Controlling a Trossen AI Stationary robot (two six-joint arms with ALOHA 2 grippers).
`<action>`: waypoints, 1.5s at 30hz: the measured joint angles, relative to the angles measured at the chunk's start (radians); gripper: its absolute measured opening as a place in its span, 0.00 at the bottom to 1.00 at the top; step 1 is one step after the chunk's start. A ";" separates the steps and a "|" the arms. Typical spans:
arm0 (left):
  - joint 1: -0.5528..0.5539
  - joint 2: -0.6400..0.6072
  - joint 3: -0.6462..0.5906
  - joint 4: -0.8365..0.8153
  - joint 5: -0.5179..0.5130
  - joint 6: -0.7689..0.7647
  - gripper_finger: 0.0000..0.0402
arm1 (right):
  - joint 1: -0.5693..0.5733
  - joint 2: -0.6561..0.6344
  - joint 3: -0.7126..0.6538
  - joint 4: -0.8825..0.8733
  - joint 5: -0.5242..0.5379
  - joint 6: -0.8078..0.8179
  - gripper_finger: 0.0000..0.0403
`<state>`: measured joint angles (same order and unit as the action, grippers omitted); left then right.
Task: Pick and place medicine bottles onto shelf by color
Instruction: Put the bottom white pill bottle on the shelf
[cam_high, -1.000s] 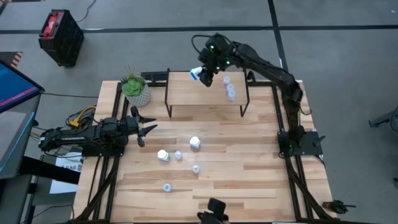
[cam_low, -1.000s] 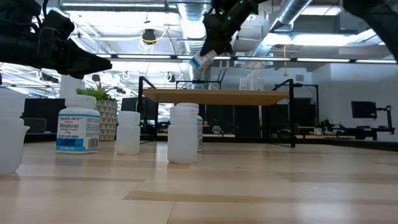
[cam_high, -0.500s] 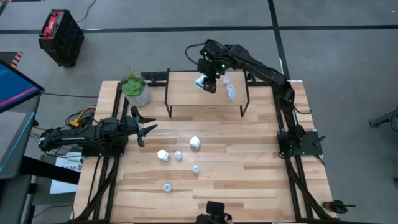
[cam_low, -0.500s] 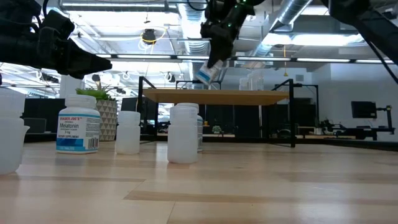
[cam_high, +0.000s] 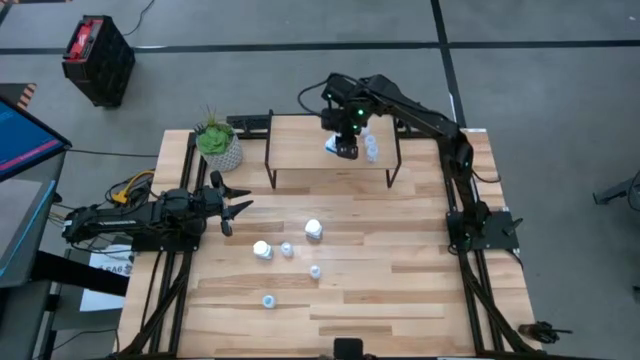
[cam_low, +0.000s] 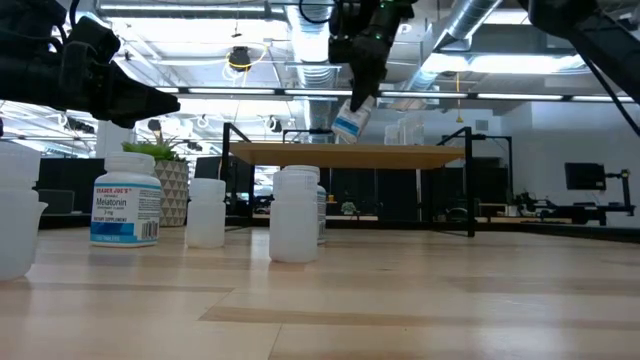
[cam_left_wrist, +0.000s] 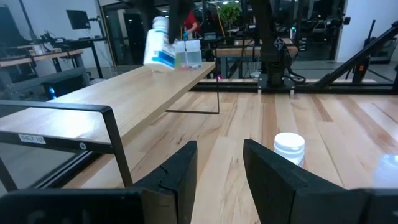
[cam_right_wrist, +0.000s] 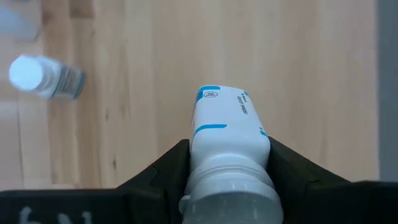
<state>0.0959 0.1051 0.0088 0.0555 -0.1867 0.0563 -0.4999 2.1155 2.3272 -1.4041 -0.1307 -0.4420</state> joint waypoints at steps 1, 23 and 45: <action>0.000 0.000 0.000 0.000 0.000 0.000 0.30 | 0.006 0.000 0.000 -0.009 0.000 -0.012 0.45; 0.000 0.000 0.000 0.000 0.001 0.000 0.30 | 0.025 0.000 0.000 -0.059 0.038 -0.066 0.48; 0.000 0.000 0.000 0.000 0.000 0.000 0.30 | 0.005 0.000 0.000 -0.102 0.037 -0.064 0.57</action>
<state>0.0963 0.1051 0.0086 0.0553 -0.1864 0.0559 -0.4946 2.1159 2.3268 -1.5059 -0.0937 -0.5056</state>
